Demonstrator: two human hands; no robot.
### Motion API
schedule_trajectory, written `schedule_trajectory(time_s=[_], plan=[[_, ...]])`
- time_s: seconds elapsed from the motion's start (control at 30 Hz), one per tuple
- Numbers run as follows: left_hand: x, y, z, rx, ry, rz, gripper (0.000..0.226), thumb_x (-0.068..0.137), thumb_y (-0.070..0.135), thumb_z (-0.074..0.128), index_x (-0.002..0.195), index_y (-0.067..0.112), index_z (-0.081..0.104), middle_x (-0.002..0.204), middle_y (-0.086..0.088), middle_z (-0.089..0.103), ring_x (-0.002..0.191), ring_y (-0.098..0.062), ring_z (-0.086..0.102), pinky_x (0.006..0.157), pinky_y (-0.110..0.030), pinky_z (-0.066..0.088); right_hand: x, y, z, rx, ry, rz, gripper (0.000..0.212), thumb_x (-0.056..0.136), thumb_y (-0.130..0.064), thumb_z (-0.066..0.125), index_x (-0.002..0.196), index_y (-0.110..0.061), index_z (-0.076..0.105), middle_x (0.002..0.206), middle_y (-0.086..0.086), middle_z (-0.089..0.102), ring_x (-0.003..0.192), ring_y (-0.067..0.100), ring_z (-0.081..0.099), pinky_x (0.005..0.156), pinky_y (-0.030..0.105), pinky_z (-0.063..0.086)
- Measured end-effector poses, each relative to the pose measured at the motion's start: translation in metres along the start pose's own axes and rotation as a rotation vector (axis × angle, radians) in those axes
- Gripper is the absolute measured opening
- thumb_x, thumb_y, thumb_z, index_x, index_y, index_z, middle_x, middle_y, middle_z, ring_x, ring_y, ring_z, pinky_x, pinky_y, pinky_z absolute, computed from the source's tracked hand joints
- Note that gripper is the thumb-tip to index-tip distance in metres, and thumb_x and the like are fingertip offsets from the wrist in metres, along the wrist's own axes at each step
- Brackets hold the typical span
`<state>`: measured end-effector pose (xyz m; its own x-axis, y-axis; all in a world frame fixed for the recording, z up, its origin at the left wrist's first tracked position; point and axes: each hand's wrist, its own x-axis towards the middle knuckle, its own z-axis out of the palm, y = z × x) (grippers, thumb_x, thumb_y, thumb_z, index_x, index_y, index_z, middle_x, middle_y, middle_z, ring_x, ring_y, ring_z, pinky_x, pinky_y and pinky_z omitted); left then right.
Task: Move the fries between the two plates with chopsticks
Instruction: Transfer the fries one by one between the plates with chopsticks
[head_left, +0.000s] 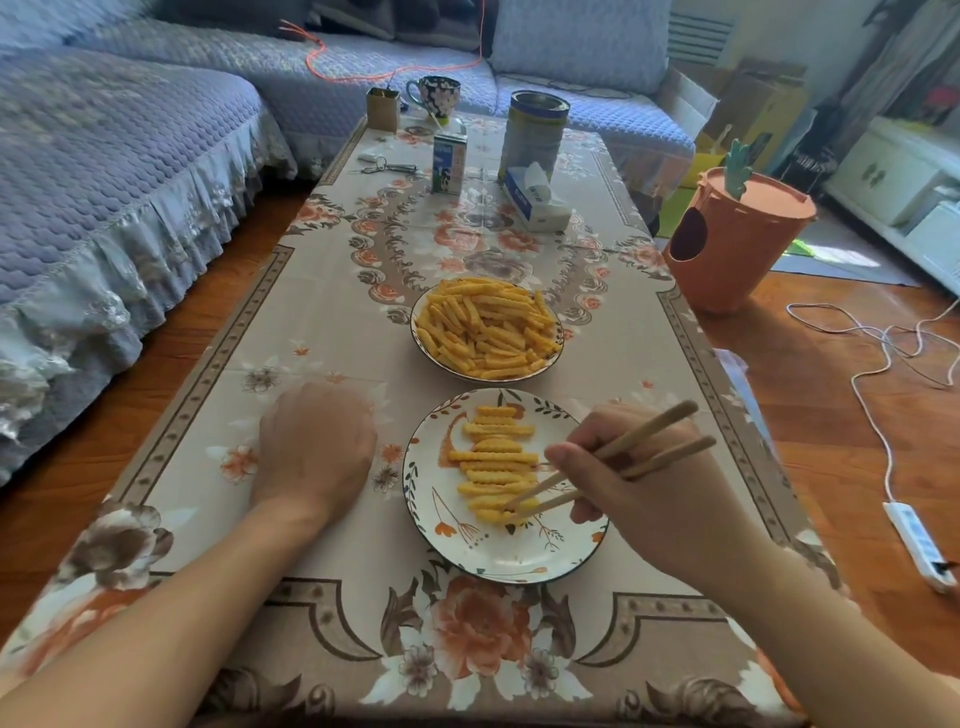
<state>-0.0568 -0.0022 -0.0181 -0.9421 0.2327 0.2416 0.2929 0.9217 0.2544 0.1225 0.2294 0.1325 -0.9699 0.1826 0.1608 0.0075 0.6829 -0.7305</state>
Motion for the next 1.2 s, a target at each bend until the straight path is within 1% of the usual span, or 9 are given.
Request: schedule_trajectory(time_s=[0.2,0.33,0.4,0.47,0.57,0.7,0.97,1.1,1.2], plan=[[0.000,0.000,0.001,0.004,0.004,0.002,0.028,0.096,0.040,0.050,0.115,0.022,0.061,0.121,-0.009,0.056,0.114,-0.031,0.047,0.098,-0.049,0.041,0.002,0.002,-0.002,0.013,0.035,-0.013,0.020,0.088,-0.026,0.074,0.072,-0.017,0.070,0.063,-0.008,0.068,0.049,0.008,0.069,0.050,0.033,0.057],[0.000,0.000,0.001,-0.002,-0.010,-0.004,0.028,0.096,0.040,0.049,0.115,0.023,0.060,0.120,-0.007,0.055,0.113,-0.030,0.047,0.098,-0.048,0.040,0.002,-0.002,-0.009,0.090,-0.015,0.020,0.020,0.085,-0.035,0.070,0.074,-0.018,0.071,0.058,0.000,0.069,0.048,0.010,0.068,0.048,0.018,0.051],[0.000,0.000,0.001,0.004,-0.008,-0.004,0.027,0.096,0.040,0.050,0.115,0.023,0.060,0.119,-0.007,0.055,0.112,-0.030,0.047,0.098,-0.049,0.041,0.005,-0.004,-0.019,0.129,-0.018,0.079,0.017,0.088,-0.027,0.071,0.075,-0.016,0.071,0.056,0.005,0.070,0.046,0.010,0.066,0.047,0.014,0.048],[-0.001,0.000,0.002,0.009,-0.002,-0.004,0.027,0.096,0.040,0.051,0.114,0.023,0.061,0.118,-0.007,0.055,0.111,-0.030,0.047,0.097,-0.048,0.041,0.017,-0.003,-0.029,0.161,0.034,0.089,0.015,0.090,-0.020,0.071,0.077,-0.012,0.071,0.056,0.007,0.070,0.046,0.015,0.068,0.046,0.016,0.050],[0.000,0.000,0.001,0.011,0.005,0.001,0.026,0.096,0.040,0.051,0.114,0.023,0.060,0.117,-0.006,0.055,0.110,-0.029,0.047,0.097,-0.048,0.041,0.053,0.007,-0.036,0.176,0.260,0.058,0.019,0.097,-0.024,0.065,0.083,-0.011,0.070,0.061,0.006,0.072,0.051,0.020,0.071,0.045,0.019,0.052],[0.000,-0.001,0.001,0.015,0.003,-0.002,0.027,0.095,0.041,0.050,0.114,0.024,0.060,0.117,-0.006,0.055,0.111,-0.028,0.047,0.097,-0.047,0.041,0.109,0.037,-0.024,0.252,0.491,0.081,0.025,0.103,-0.028,0.061,0.083,-0.017,0.071,0.063,0.006,0.071,0.058,0.026,0.074,0.062,0.047,0.064],[0.001,-0.001,0.001,0.025,-0.002,0.002,0.030,0.094,0.043,0.044,0.112,0.025,0.059,0.116,-0.006,0.056,0.110,-0.028,0.047,0.096,-0.048,0.041,0.137,0.059,0.003,0.146,0.499,0.084,0.029,0.103,-0.035,0.060,0.075,-0.028,0.067,0.061,0.004,0.071,0.054,0.020,0.073,0.061,0.052,0.063],[0.000,-0.001,0.001,0.028,-0.003,-0.004,0.025,0.095,0.040,0.051,0.113,0.024,0.059,0.117,-0.006,0.056,0.111,-0.029,0.047,0.097,-0.048,0.041,0.124,0.049,-0.008,0.238,0.556,0.058,0.030,0.103,-0.033,0.059,0.077,-0.022,0.067,0.057,0.000,0.069,0.053,0.022,0.072,0.059,0.047,0.063],[0.000,-0.001,0.003,0.028,0.008,0.000,0.027,0.095,0.040,0.049,0.113,0.023,0.060,0.117,-0.007,0.056,0.111,-0.029,0.047,0.096,-0.048,0.041,0.106,0.039,-0.016,0.359,0.446,0.035,0.032,0.104,-0.031,0.057,0.080,-0.013,0.069,0.059,0.006,0.070,0.053,0.026,0.072,0.055,0.039,0.063]])
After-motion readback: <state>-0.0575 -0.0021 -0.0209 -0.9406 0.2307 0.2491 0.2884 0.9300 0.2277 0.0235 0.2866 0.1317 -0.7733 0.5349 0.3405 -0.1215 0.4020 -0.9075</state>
